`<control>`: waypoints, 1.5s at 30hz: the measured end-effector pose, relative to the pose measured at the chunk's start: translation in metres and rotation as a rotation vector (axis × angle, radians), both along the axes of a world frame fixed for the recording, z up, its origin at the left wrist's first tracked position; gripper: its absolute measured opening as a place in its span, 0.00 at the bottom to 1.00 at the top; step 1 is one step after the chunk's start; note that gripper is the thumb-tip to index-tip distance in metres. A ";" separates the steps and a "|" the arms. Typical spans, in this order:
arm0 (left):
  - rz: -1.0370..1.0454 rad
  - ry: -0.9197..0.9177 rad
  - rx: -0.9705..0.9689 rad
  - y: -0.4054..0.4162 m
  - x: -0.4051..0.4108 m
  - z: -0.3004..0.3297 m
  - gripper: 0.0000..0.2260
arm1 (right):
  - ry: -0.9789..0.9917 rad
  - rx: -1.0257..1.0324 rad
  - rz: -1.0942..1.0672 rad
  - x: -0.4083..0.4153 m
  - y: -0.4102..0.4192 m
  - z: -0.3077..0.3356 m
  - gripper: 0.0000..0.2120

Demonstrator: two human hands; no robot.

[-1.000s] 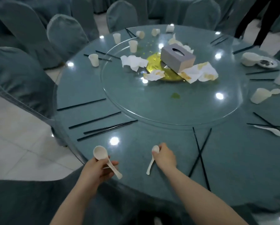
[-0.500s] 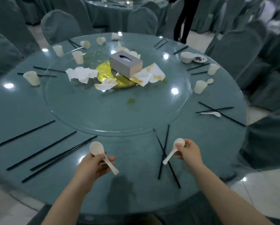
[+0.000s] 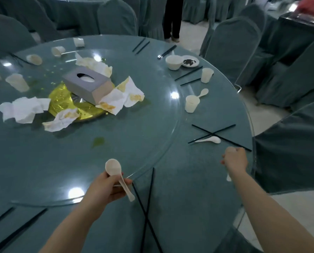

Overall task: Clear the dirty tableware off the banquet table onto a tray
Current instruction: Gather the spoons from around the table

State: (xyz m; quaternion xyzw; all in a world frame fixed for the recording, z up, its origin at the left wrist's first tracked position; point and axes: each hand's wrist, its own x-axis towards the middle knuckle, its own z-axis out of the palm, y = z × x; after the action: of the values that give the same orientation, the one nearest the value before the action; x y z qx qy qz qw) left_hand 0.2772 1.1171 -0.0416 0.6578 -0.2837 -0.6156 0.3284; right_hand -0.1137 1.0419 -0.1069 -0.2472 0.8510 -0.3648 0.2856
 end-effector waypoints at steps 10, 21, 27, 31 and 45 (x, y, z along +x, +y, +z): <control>-0.015 -0.057 0.019 -0.049 -0.001 -0.001 0.07 | 0.141 0.292 0.004 0.012 -0.100 -0.022 0.23; 0.056 -0.079 0.017 -0.026 0.027 0.020 0.07 | 0.183 0.133 0.053 0.025 -0.083 -0.035 0.15; 0.066 -0.069 0.019 0.010 0.035 0.029 0.07 | 0.050 0.064 0.120 0.047 -0.044 -0.029 0.14; 0.069 -0.065 0.013 0.034 0.042 0.035 0.07 | 0.038 0.070 0.282 0.064 -0.018 -0.022 0.10; 0.147 -0.062 -0.012 0.048 0.048 0.043 0.06 | 0.086 0.053 0.432 0.112 -0.004 -0.035 0.15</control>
State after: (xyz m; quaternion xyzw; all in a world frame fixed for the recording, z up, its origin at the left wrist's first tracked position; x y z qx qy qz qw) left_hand 0.3254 1.1656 0.0018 0.6936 -0.2485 -0.5676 0.3675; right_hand -0.0022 1.0384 -0.1414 -0.4314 0.7990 -0.2618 0.3270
